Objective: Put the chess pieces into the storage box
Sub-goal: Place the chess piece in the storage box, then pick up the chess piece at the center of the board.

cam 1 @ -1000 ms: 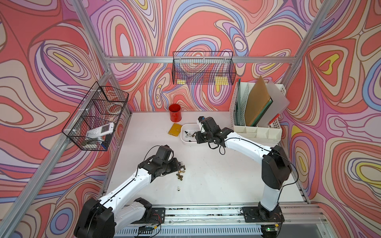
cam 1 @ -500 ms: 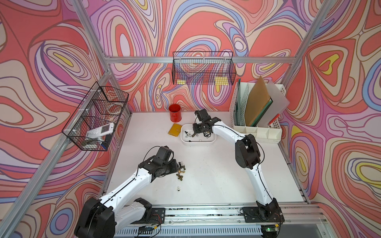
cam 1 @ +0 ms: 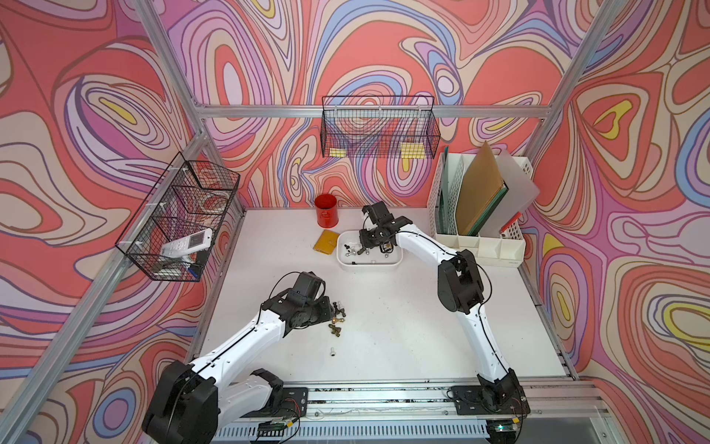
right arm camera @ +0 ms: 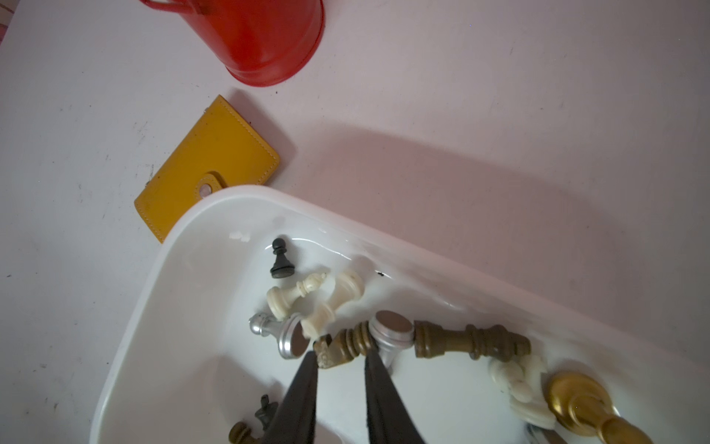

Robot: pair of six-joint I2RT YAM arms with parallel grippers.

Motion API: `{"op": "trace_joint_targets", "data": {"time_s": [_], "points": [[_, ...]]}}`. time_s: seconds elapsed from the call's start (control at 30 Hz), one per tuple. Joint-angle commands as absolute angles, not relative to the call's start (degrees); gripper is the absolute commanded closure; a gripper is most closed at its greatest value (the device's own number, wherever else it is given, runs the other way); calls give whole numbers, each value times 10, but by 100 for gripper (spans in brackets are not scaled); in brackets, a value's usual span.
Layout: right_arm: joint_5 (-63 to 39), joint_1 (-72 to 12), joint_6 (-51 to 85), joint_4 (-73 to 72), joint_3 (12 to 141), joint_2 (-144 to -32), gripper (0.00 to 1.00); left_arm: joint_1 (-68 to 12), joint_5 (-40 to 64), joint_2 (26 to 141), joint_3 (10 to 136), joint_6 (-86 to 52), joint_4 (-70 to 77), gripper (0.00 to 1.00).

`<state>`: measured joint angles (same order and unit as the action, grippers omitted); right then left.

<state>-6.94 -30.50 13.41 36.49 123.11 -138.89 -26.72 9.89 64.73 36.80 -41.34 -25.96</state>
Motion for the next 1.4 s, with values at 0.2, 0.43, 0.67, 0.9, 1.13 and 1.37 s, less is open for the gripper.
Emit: {"op": "trace_joint_targets", "data": {"time_s": [0.2,0.43,0.67,0.9,1.13,1.37], "points": [[-105,-302,149,332,1197,-1300,75,-270,94,651,377,-405,-268,63],[-132,-306,196,216,997,-1156,75,-270,87,672,376,-407,-250,63],[-127,-323,202,200,888,-1087,75,-271,90,709,380,-395,-238,62],[-134,-331,214,173,829,-1059,75,-292,99,738,382,-392,-231,62],[-140,-347,210,171,825,-1053,76,-298,70,784,394,-380,-212,63],[-127,-352,203,178,820,-1053,76,-307,73,823,419,-363,-232,64]]}}
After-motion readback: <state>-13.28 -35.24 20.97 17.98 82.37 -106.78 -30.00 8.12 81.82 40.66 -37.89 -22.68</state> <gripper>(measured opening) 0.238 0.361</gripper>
